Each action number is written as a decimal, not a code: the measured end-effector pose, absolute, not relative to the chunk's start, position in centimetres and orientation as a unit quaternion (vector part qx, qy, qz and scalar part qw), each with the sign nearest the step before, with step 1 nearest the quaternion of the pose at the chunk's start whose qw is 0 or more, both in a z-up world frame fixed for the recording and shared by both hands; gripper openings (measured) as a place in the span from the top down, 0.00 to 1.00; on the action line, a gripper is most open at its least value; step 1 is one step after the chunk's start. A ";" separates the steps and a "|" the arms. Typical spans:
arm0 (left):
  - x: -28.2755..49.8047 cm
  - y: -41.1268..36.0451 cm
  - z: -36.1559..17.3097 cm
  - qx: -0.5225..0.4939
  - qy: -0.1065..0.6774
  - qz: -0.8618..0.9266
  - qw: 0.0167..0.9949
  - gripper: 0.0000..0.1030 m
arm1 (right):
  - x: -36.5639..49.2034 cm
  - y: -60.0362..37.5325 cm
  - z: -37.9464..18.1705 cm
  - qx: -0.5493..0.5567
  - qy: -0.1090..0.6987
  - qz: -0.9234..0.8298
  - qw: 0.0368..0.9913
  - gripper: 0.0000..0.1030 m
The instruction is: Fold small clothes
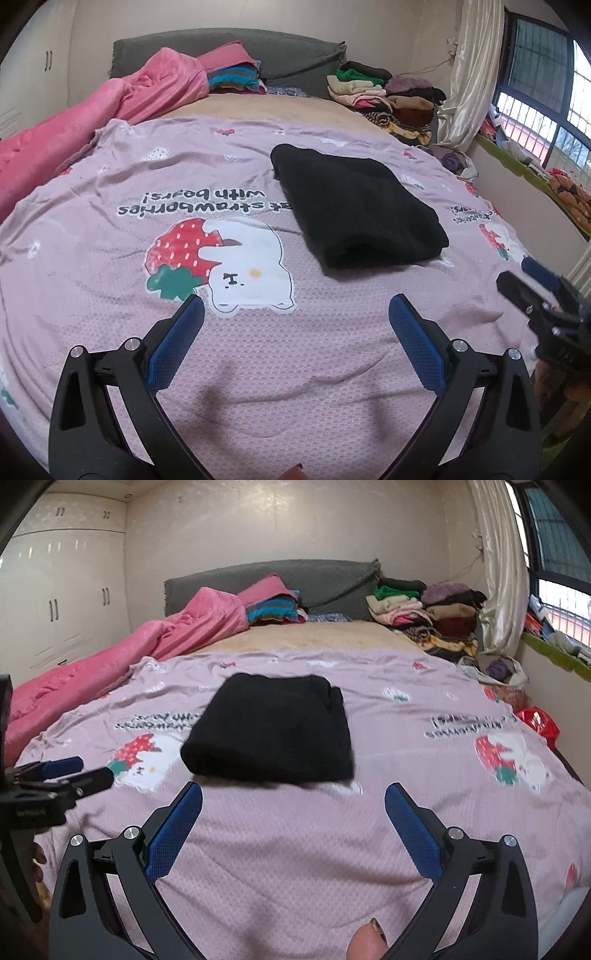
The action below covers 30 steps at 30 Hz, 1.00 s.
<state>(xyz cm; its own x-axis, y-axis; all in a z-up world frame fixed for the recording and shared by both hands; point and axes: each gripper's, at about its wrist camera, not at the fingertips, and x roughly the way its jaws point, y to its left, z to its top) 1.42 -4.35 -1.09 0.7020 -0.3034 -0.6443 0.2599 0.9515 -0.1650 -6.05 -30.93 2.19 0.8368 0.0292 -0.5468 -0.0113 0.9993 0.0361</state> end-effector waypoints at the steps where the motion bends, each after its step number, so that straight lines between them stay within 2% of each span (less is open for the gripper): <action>1: 1.4 -4.3 -1.3 -0.032 0.357 -0.153 0.921 0.09 | -6.1 -30.9 1.9 0.015 0.290 0.007 0.957 0.04; 16: 1.1 -4.9 -2.9 -0.017 0.377 -0.142 0.915 0.09 | -7.1 -30.7 -1.3 0.013 0.331 -0.002 0.944 0.04; 30: 1.3 -4.7 -3.1 -0.013 0.384 -0.134 0.914 0.09 | -6.8 -30.9 -1.2 0.017 0.338 -0.001 0.941 0.04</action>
